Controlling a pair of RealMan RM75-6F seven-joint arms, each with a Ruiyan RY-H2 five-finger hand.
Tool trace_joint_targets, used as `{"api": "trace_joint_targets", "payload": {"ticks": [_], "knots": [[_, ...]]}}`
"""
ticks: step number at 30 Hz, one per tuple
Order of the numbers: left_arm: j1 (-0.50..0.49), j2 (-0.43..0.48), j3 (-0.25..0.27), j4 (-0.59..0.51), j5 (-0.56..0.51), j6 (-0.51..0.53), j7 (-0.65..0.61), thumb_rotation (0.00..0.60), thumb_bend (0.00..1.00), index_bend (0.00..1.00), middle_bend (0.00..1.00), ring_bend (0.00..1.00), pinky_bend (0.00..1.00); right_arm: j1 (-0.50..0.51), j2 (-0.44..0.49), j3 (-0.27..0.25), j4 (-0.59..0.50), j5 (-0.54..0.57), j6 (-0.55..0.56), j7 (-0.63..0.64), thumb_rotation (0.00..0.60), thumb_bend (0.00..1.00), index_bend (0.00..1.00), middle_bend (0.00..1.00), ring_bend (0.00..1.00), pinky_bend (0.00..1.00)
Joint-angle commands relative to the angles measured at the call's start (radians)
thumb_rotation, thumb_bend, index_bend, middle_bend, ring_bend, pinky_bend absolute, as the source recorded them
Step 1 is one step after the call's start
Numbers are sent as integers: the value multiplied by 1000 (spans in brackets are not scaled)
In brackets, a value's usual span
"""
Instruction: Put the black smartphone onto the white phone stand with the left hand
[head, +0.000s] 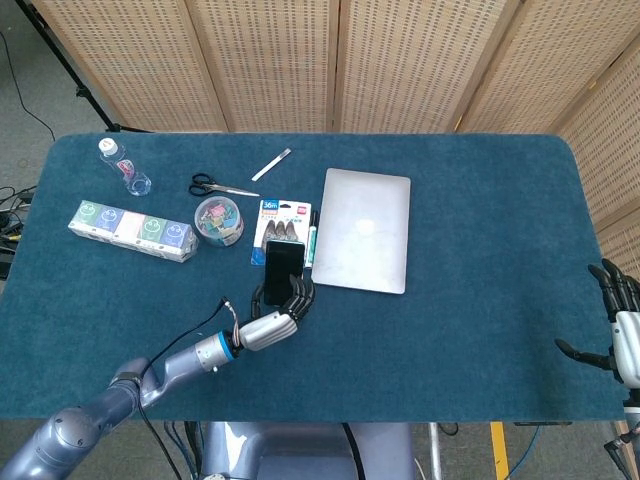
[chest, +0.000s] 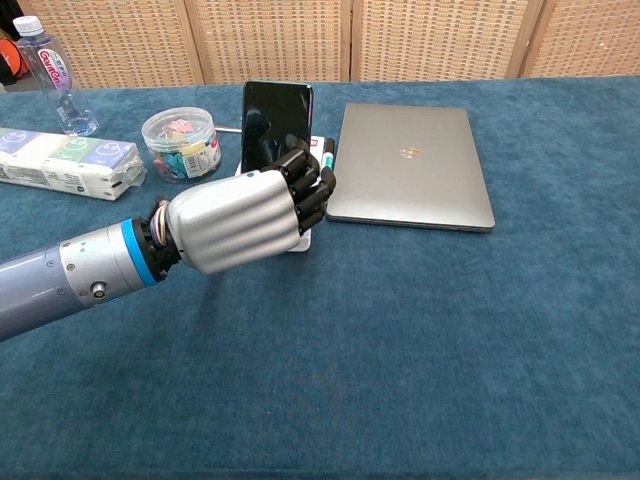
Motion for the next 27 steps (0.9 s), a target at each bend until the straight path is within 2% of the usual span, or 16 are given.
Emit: {"api": "trace_joint_targets", "payload": {"ticks": [1, 27], "knots": [[1, -3, 1, 6, -3, -2, -1, 600, 202, 457, 282, 323, 356, 0, 0, 0, 0, 1, 0, 1, 600, 0, 0, 0, 0, 0], [1, -53, 9, 65, -39, -8, -5, 600, 202, 415, 239, 323, 356, 1, 7, -4, 4, 3, -13, 18, 600, 0, 0, 0, 0, 0]]}}
